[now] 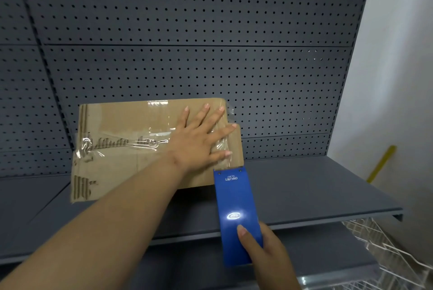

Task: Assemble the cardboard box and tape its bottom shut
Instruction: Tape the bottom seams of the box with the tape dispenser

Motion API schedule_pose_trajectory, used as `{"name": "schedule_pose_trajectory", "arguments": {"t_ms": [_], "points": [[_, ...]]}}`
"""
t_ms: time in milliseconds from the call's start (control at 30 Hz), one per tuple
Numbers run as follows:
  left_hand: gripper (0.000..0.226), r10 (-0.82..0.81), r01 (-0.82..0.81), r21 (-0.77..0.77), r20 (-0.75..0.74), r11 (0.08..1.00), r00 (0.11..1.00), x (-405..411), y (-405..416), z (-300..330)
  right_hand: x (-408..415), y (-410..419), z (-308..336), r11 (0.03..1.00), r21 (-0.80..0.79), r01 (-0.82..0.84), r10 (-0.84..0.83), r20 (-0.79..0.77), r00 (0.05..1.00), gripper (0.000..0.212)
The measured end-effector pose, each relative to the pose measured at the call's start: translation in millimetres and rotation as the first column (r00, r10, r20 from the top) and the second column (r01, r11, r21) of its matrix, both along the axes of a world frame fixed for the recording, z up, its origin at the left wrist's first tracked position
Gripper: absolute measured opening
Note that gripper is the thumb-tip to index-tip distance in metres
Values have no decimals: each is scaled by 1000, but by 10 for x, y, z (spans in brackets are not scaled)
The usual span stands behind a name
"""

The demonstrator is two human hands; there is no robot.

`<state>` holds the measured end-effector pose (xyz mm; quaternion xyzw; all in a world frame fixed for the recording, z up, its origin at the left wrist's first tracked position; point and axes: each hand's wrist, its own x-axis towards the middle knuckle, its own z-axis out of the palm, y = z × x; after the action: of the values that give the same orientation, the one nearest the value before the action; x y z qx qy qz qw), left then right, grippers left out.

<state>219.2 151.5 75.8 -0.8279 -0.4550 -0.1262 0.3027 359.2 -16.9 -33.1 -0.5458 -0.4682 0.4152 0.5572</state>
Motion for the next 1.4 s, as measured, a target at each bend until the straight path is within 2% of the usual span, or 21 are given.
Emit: {"name": "schedule_pose_trajectory", "arguments": {"t_ms": [100, 200, 300, 400, 500, 633, 733, 867, 1033, 1267, 1400], "points": [[73, -29, 26, 62, 51, 998, 998, 23, -12, 61, 0, -2, 48, 1000, 19, -13, 13, -4, 1000, 13], [61, -222, 207, 173, 69, 963, 973, 41, -35, 62, 11, 4, 80, 1000, 11, -1, 1, -13, 1000, 11], [37, -368, 371, 181, -49, 911, 928, 16, -21, 14, 17, -13, 81, 999, -30, -14, 13, -24, 1000, 6], [40, -360, 371, 118, -104, 921, 927, -63, -48, -88, 26, -35, 47, 998, -65, -20, 17, -40, 999, 4], [51, -328, 343, 72, -164, 937, 930, -228, -58, -166, 33, -42, 5, 997, -70, -12, 9, -40, 999, 7], [77, -297, 306, -30, -347, 951, 890, -332, -80, -71, 28, -48, -11, 998, -68, -2, -1, -51, 999, 8], [96, -230, 184, -145, -442, 972, 867, -342, -113, -38, 28, -55, 5, 998, -67, -2, -1, -55, 998, 7], [124, -128, 73, -124, -530, 990, 838, -286, -161, -45, 3, -56, 2, 997, -76, -9, 4, -65, 998, 7], [124, -87, 70, -54, -502, 996, 861, -268, -219, -112, -5, -66, -1, 996, -87, -8, 3, -59, 998, 7], [110, -124, 74, -148, -371, 986, 920, -239, -282, 164, 72, -98, 238, 1000, -6, 2, -2, 19, 1000, 6], [102, -146, 73, -245, -294, 967, 945, -217, -262, 436, 98, -66, 478, 997, 67, -30, 32, -25, 999, 10]]}}
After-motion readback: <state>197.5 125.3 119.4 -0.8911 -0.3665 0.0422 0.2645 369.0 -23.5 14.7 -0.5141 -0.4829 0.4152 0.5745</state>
